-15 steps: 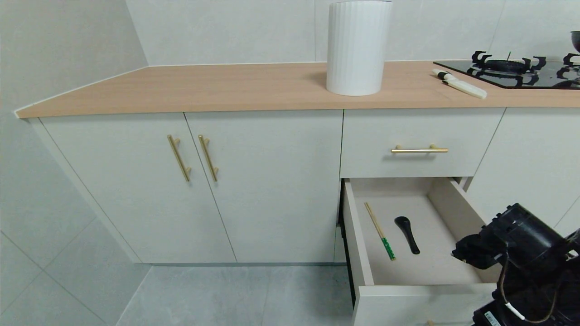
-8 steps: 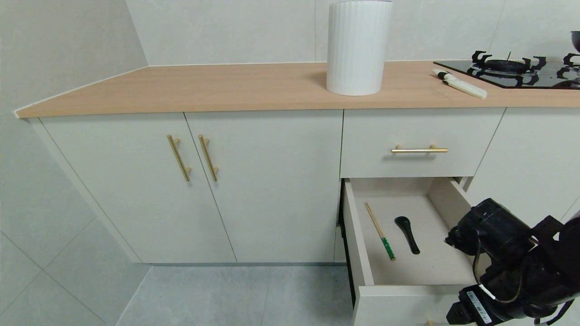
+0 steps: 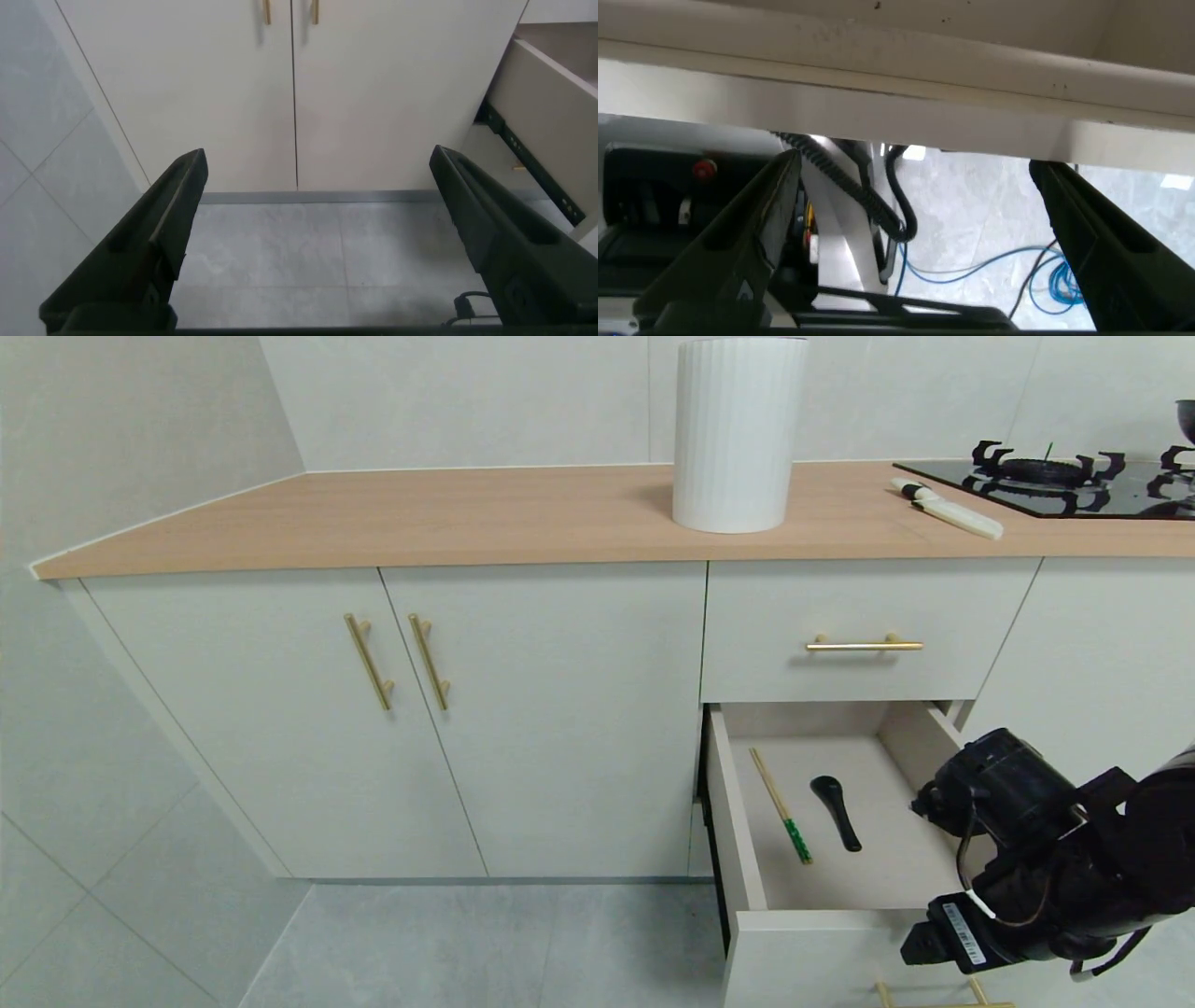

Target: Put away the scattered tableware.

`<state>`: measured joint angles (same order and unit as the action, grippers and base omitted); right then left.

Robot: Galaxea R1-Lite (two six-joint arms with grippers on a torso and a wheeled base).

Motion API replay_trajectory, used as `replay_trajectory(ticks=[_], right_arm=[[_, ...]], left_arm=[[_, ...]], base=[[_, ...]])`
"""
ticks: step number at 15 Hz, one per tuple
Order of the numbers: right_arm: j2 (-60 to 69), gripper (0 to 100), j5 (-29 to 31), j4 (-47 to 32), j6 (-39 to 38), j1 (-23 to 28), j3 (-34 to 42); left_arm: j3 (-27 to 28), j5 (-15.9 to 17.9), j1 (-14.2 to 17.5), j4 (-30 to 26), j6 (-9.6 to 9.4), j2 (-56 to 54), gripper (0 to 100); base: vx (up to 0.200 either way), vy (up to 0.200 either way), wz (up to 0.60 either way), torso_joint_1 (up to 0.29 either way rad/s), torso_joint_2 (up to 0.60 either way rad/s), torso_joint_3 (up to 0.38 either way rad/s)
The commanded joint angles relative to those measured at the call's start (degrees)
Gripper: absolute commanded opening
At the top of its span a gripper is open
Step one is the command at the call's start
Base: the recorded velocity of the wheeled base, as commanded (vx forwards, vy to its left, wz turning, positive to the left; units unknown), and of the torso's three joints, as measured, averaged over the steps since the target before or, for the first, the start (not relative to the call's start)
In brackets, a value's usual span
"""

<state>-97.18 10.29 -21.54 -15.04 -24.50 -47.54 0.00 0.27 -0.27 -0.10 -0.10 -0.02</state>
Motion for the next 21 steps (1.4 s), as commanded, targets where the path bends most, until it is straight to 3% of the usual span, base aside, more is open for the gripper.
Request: replay_trajectory(ticks=[1,13,21], right_arm=[[-0.38,100,-0.01,0.62,0.01,0.07,0.17],[-4.68,100,2.28,18.73,-0.95,1.21,3.60],[-11.36,100,2.89,36.39,-0.87,3.85,6.32]], left_arm=[[0.00,0.00,0.00,0.01,-0.08,0.02,100],[0.00,0.00,0.00,0.01,0.01,0.02,100],[0.00,0.00,0.00,0.01,0.01,0.02,100]], base=[[0.000,0.000,0.00,0.000,0.00,0.000],[0.000,0.000,0.00,0.000,0.00,0.000],[0.000,0.000,0.00,0.000,0.00,0.000]])
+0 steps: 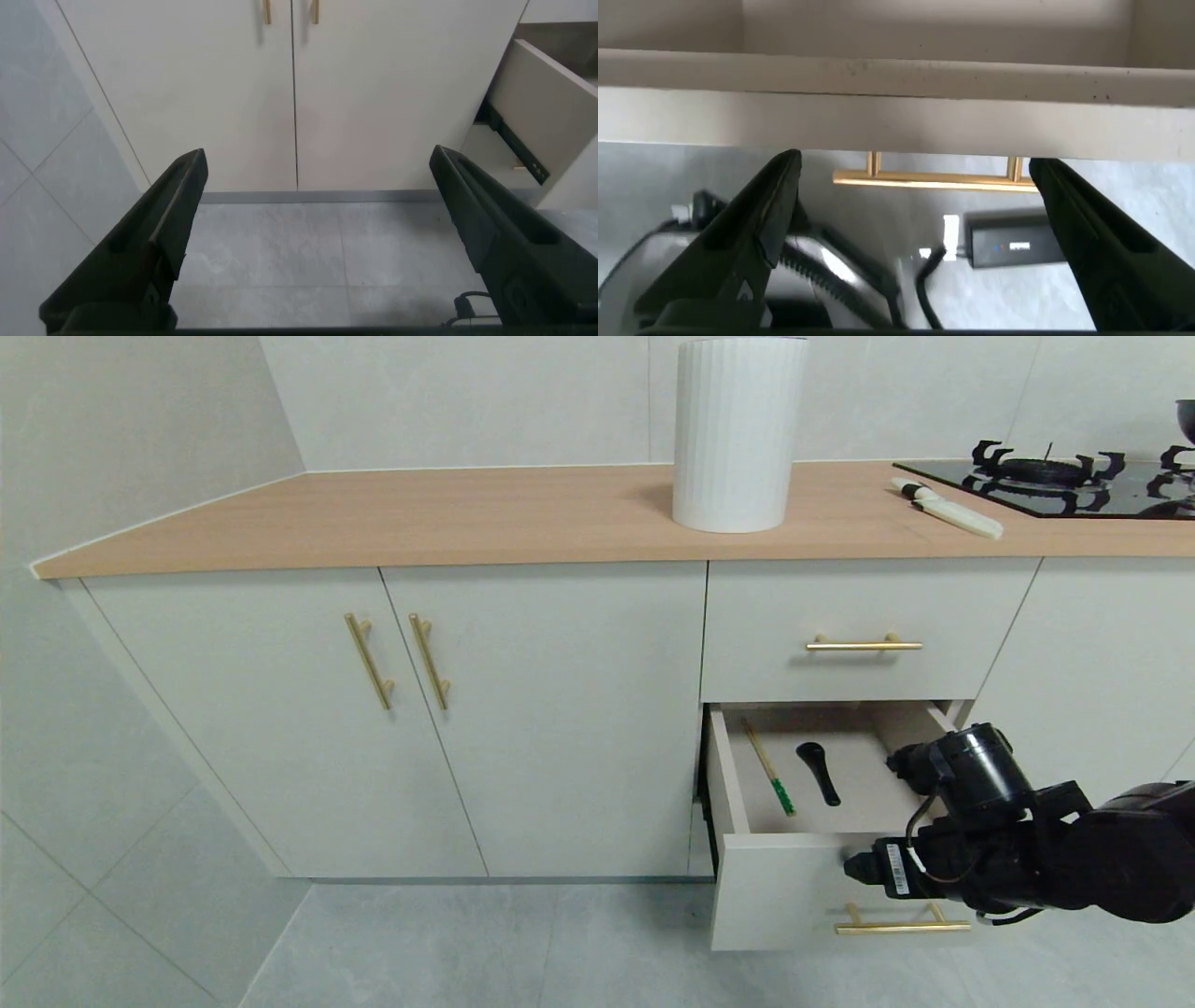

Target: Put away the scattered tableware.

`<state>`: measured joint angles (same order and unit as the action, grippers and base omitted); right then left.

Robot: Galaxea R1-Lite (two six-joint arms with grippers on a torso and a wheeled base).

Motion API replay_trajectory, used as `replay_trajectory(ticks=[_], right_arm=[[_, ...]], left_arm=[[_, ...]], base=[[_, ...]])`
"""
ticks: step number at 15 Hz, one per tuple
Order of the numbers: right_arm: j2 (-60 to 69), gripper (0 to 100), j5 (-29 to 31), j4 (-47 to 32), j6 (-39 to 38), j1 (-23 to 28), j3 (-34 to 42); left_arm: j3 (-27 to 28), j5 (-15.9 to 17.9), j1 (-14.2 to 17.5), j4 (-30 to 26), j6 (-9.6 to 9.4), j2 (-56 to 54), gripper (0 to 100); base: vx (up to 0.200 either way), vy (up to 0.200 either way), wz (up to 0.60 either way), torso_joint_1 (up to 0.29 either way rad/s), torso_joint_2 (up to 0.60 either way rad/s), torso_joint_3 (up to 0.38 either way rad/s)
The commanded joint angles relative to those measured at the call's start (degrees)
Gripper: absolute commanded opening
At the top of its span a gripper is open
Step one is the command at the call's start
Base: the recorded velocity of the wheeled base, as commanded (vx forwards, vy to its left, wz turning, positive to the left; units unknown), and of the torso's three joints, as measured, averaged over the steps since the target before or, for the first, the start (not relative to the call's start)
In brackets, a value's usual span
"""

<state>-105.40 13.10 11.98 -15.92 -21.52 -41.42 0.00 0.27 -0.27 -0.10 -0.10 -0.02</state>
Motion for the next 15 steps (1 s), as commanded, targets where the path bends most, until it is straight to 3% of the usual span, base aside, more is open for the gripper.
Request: replay_trajectory(ticks=[1,5,15], right_arm=[[-4.38,100,0.34,4.63,0.10,1.57,0.20],[-10.79,100,4.56,15.61,0.10,3.41,0.64],[-22.04,100,7.02,39.87,0.10,5.61,1.43]], left_arm=[[0.00,0.00,0.00,0.01,0.01,0.02,100],[0.00,0.00,0.00,0.01,0.01,0.02,100],[0.00,0.00,0.00,0.01,0.01,0.02,100]], base=[[0.000,0.000,0.00,0.000,0.00,0.000],[0.000,0.000,0.00,0.000,0.00,0.000],[0.000,0.000,0.00,0.000,0.00,0.000]])
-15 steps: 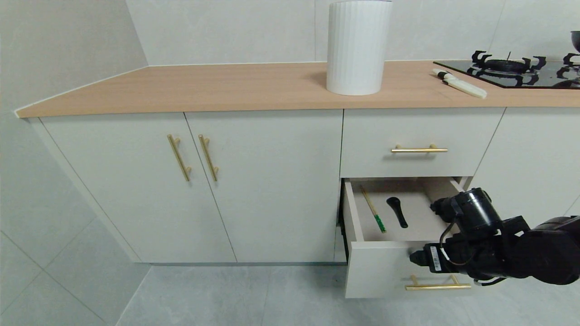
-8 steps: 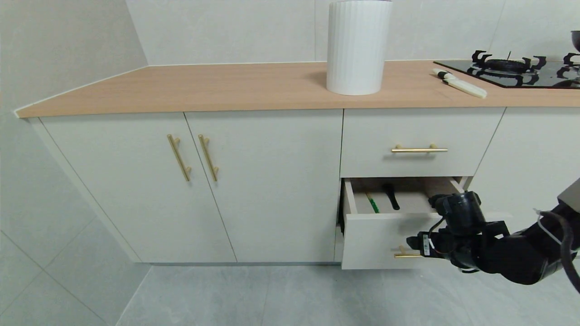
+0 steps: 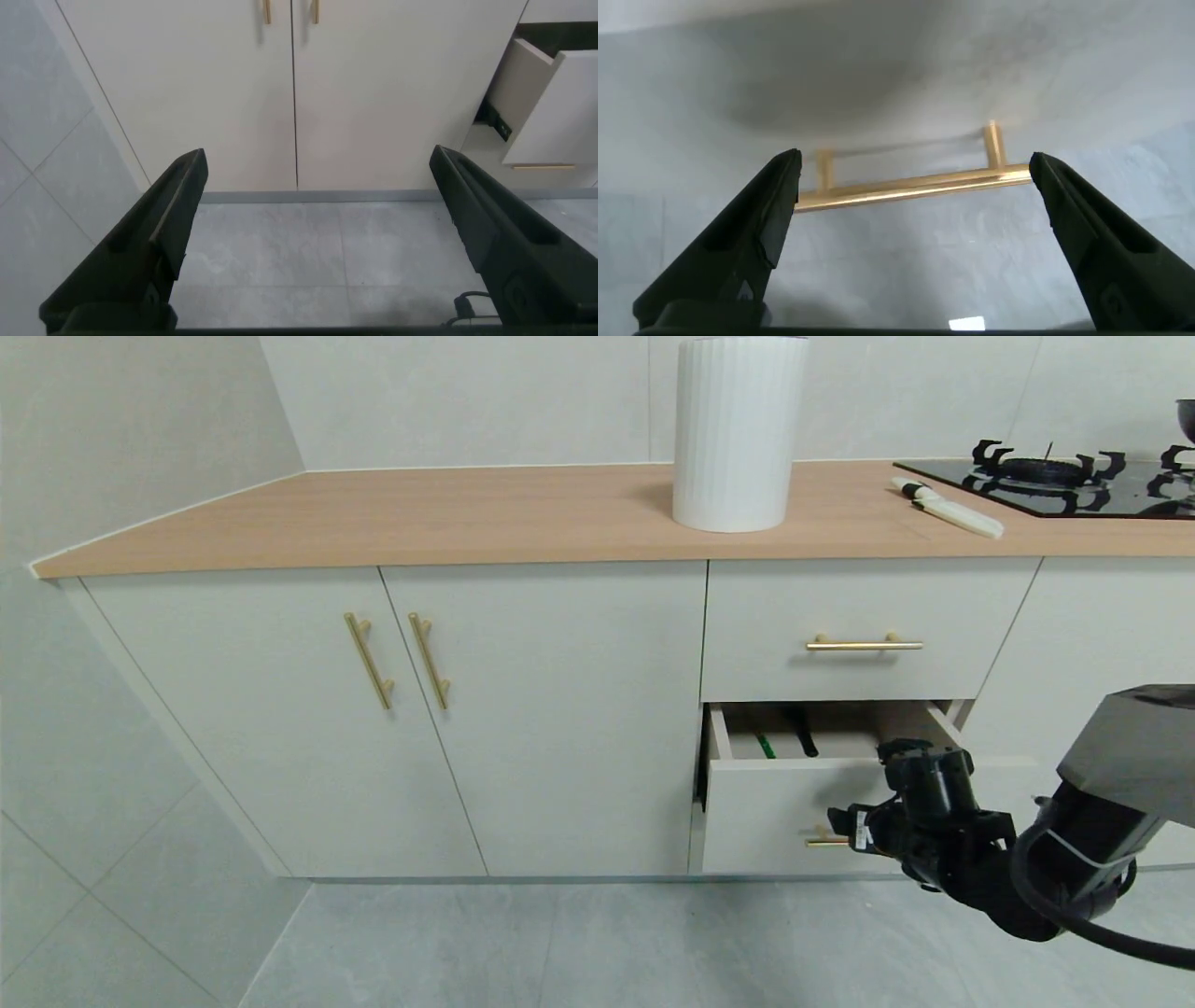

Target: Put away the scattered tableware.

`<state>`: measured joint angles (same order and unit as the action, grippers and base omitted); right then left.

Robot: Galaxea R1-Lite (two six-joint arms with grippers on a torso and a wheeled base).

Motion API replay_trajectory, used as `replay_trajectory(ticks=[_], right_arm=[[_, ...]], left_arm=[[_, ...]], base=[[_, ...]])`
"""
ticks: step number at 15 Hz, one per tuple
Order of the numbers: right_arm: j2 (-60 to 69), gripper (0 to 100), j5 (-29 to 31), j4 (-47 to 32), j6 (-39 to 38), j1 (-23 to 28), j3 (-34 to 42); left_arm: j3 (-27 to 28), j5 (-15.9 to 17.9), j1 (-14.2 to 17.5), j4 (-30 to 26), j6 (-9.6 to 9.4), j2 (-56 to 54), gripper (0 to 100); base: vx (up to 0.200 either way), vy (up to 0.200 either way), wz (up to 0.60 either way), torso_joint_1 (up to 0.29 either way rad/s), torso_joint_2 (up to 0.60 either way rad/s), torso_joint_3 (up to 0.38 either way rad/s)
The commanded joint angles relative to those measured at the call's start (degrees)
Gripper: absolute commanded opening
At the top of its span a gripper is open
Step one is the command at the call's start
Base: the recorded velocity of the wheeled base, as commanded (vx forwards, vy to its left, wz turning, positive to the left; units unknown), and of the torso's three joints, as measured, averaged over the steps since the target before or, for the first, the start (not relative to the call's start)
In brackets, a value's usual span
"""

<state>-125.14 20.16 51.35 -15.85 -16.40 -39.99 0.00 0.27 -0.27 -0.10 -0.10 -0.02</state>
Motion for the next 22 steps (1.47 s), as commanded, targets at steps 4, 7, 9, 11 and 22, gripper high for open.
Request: replay_trajectory(ticks=[4,7,9,11,22], right_arm=[[-4.68,100,-0.04,8.59,-0.15,0.84,-0.01],[-8.02,100,-0.12,19.23,0.03,1.45,-0.09],[-10.74,100,-0.30,25.47,0.20,1.45,-0.44],[-12.15,100,-0.48,26.70,0.20,1.63,-1.41],[-18.04,100,-0.21,26.96,-3.75,7.78,-13.19]], left_arm=[[0.00,0.00,0.00,0.01,0.01,0.02,100],[0.00,0.00,0.00,0.01,0.01,0.02,100],[0.00,0.00,0.00,0.01,0.01,0.02,100],[0.00,0.00,0.00,0.01,0.01,0.02,100],[0.00,0.00,0.00,0.01,0.01,0.02,100]], base=[[0.000,0.000,0.00,0.000,0.00,0.000],[0.000,0.000,0.00,0.000,0.00,0.000],[0.000,0.000,0.00,0.000,0.00,0.000],[0.000,0.000,0.00,0.000,0.00,0.000],[0.000,0.000,0.00,0.000,0.00,0.000]])
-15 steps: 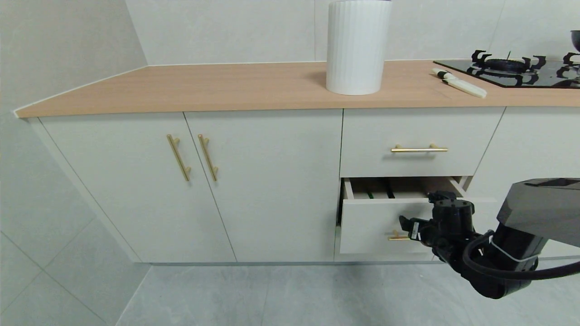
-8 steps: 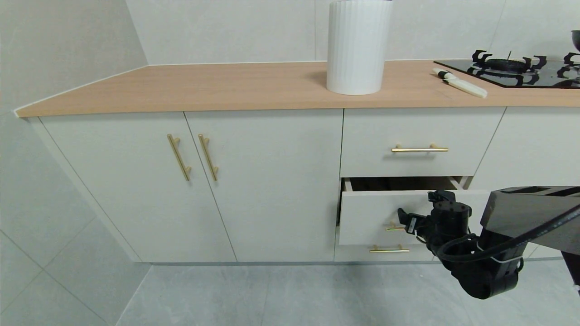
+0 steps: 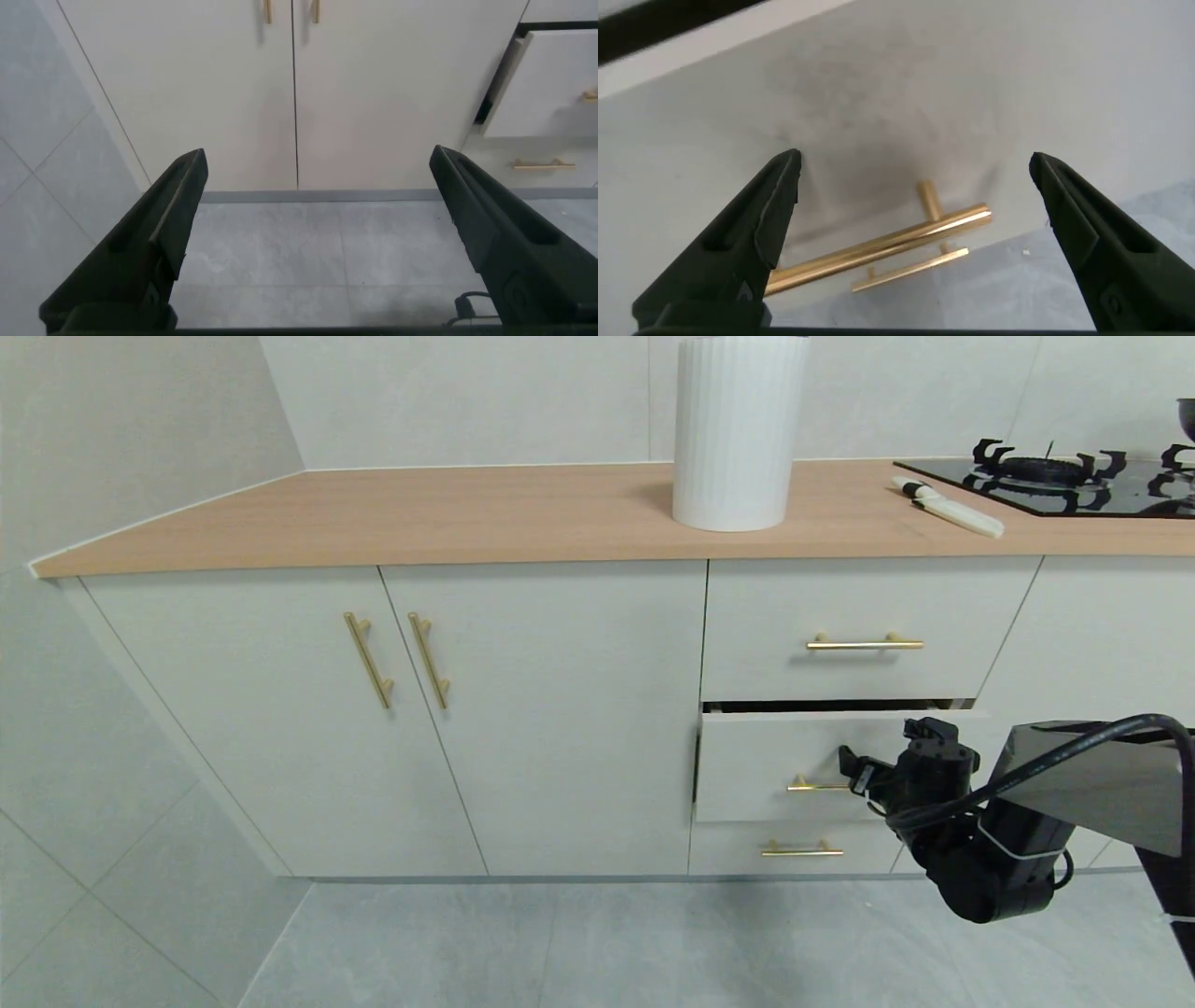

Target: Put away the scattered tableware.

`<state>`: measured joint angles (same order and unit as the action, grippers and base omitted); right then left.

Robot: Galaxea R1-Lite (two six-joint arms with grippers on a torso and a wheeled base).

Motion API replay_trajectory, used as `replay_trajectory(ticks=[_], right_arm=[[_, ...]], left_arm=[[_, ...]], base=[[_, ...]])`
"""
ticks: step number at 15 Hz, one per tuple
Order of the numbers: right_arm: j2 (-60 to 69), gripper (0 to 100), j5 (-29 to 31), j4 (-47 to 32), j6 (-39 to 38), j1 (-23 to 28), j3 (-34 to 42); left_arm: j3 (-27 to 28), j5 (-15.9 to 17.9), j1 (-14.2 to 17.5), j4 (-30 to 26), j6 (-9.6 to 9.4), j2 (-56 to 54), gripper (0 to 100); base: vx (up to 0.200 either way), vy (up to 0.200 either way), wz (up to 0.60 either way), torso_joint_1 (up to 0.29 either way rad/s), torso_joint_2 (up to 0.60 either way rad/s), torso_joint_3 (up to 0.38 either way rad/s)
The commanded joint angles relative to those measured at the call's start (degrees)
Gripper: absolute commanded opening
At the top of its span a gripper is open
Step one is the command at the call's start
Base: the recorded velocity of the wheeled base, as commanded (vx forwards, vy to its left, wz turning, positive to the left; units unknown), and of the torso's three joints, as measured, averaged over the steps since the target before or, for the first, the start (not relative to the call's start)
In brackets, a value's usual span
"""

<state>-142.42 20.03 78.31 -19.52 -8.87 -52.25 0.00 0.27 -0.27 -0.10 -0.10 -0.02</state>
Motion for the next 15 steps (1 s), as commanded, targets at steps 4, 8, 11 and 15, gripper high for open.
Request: replay_trajectory(ticks=[4,8,11,15], right_arm=[[-1.98,100,-0.08,-0.70,-0.43,0.44,-6.11],[-2.33,100,-0.34,-2.73,-0.26,0.53,-8.75],[-2.33,100,-0.34,-4.84,-0.17,0.35,-10.77],[-2.42,100,-0.34,-5.54,0.01,0.44,-12.26]], left_arm=[[0.00,0.00,0.00,0.01,0.01,0.02,100],[0.00,0.00,0.00,0.01,0.01,0.02,100],[0.00,0.00,0.00,0.01,0.01,0.02,100],[0.00,0.00,0.00,0.01,0.01,0.02,100]], base=[[0.000,0.000,0.00,0.000,0.00,0.000],[0.000,0.000,0.00,0.000,0.00,0.000],[0.000,0.000,0.00,0.000,0.00,0.000],[0.000,0.000,0.00,0.000,0.00,0.000]])
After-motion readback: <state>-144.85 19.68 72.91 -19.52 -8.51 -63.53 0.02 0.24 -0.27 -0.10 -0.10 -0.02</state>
